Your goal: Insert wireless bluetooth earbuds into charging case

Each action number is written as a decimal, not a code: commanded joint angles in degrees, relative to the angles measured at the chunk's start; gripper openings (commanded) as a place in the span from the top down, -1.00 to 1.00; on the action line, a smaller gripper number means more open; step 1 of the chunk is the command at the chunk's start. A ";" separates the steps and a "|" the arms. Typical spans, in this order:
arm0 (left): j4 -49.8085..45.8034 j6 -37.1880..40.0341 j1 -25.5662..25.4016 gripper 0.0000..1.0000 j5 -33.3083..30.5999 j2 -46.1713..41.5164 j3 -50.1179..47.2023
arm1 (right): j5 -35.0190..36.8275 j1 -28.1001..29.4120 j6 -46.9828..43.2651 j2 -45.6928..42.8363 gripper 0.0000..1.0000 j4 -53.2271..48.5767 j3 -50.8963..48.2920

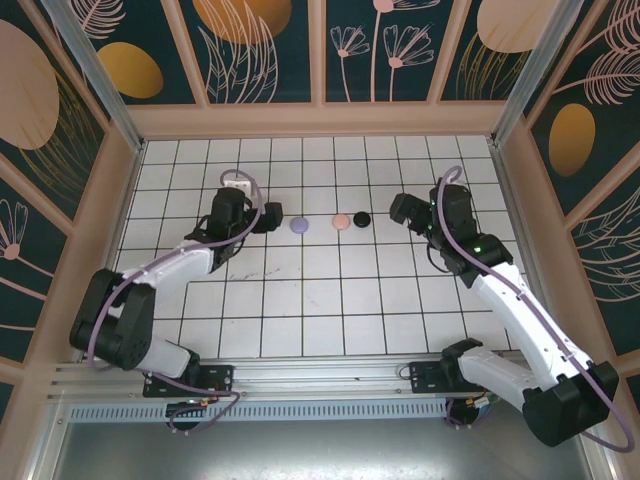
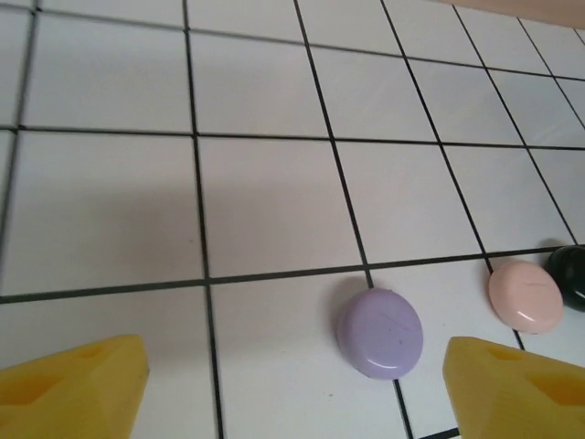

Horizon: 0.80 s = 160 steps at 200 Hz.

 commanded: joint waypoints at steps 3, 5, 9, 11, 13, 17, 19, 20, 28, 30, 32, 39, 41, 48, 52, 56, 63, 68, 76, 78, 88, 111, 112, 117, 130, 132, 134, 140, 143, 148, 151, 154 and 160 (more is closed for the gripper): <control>0.06 3.43 0.49 -0.90 -8.15 -6.84 -2.17 | 12.23 -1.59 -2.35 -2.22 -0.98 1.06 1.09; 0.45 3.64 0.49 -0.90 -8.73 -7.41 -2.42 | 13.15 -1.74 -2.45 -2.33 -0.98 1.46 0.94; 1.08 4.06 0.49 -0.90 -9.89 -8.56 -2.95 | 14.51 -2.03 -2.82 -2.62 -0.98 2.22 0.65; 1.52 4.34 0.46 -0.90 -10.40 -9.13 -3.28 | 15.22 -2.33 -3.09 -2.81 -0.98 2.72 0.46; 2.01 4.65 0.48 -0.91 -10.94 -9.76 -3.67 | 16.01 -2.56 -3.40 -2.89 -0.98 3.10 0.28; 3.06 5.29 0.47 -0.91 -12.02 -10.97 -4.43 | 17.19 -3.01 -4.27 -3.15 -0.98 4.64 -0.34; 3.64 5.64 0.48 -0.91 -12.53 -11.56 -4.83 | 17.71 -3.24 -4.73 -3.22 -0.98 5.34 -0.64; 3.99 5.73 0.48 -0.91 -12.72 -11.86 -5.06 | 17.96 -3.38 -4.94 -3.28 -0.98 5.74 -0.81; 6.75 7.29 0.49 -0.92 -15.01 -14.37 -6.99 | 20.20 -4.35 -5.85 -3.57 -0.98 8.88 -2.45; 7.51 7.77 0.49 -0.92 -15.52 -15.00 -7.54 | 20.75 -4.65 -5.92 -3.70 -0.98 9.63 -2.97; 8.34 8.28 0.49 -0.92 -16.06 -15.56 -8.10 | 21.32 -4.79 -6.00 -3.71 -0.98 10.41 -3.39; 11.56 10.40 0.49 -0.93 -17.61 -17.63 -10.26 | 22.85 -5.98 -6.51 -3.84 -0.98 13.55 -5.24; 12.67 10.96 0.49 -0.95 -18.08 -18.21 -10.93 | 23.10 -6.26 -6.76 -3.90 -0.98 14.51 -5.67; 16.50 13.73 0.49 -0.97 -19.14 -20.29 -13.29 | 23.38 -7.54 -7.87 -4.00 -0.98 17.76 -7.78; 18.94 15.62 0.46 -0.97 -19.52 -21.40 -15.06 | 23.22 -8.32 -8.40 -3.95 -0.98 19.35 -8.97; 21.06 17.08 0.48 -0.97 -19.95 -22.49 -16.48 | 23.07 -9.04 -8.93 -3.80 -0.98 20.67 -9.83; 23.79 19.24 0.49 -0.97 -21.75 -23.94 -18.66 | 22.61 -10.12 -10.60 -3.41 -0.98 22.78 -11.43; 25.23 20.50 0.49 -0.97 -22.88 -24.75 -19.61 | 22.55 -10.69 -11.91 -2.86 -0.98 23.97 -12.24; 25.97 22.37 0.48 -0.97 -24.40 -25.37 -20.50 | 22.48 -11.49 -13.37 -1.79 -0.98 25.39 -13.23; 25.98 22.85 0.46 -0.97 -24.72 -25.49 -20.56 | 22.22 -11.60 -13.79 -1.41 -0.98 26.04 -13.49; 26.08 24.88 0.42 -0.97 -25.37 -25.48 -21.12 | 20.66 -12.17 -16.37 0.14 -0.98 29.15 -15.21; 32.37 28.50 0.73 -0.97 -26.12 -24.73 -24.31 | 20.28 -12.87 -18.29 3.48 -0.98 39.51 -20.82; 32.59 28.63 0.83 -0.97 -26.11 -24.73 -24.47 | 20.30 -12.90 -18.35 3.59 -0.98 40.00 -21.05; 33.41 28.61 1.30 -0.97 -26.10 -24.49 -24.96 | 20.19 -13.00 -18.83 4.34 -0.98 42.35 -22.26; 35.69 27.86 3.04 -0.98 -25.98 -23.72 -26.50 | 19.74 -13.27 -20.57 6.41 -0.98 47.50 -24.75; 36.17 27.80 3.32 -0.97 -26.06 -23.58 -26.79 | 19.64 -13.27 -20.82 6.75 -0.98 48.05 -25.14; 36.57 27.66 3.59 -0.97 -26.08 -23.50 -27.06 | 19.57 -13.38 -21.13 7.03 -0.98 48.95 -25.48; 37.75 27.28 4.55 -0.97 -25.85 -23.14 -27.76 | 19.22 -13.52 -22.00 7.98 -0.98 51.30 -26.54; 38.42 27.04 5.06 -0.97 -25.57 -22.96 -28.12 | 19.06 -13.60 -22.29 8.29 -0.98 52.32 -27.00; 39.28 26.64 5.83 -0.97 -24.82 -22.54 -28.52 | 18.74 -13.83 -22.80 9.04 -0.98 53.91 -27.67; 39.65 26.26 6.30 -0.97 -24.41 -22.20 -28.65 | 18.55 -14.02 -23.10 9.48 -0.98 54.85 -28.10; 39.93 25.98 6.72 -0.97 -24.16 -21.81 -28.75 | 18.37 -14.16 -23.35 9.83 -0.98 55.77 -28.50; 40.46 25.45 7.34 -0.97 -23.59 -20.99 -28.80 | 18.07 -14.51 -23.57 10.41 -0.98 57.59 -29.27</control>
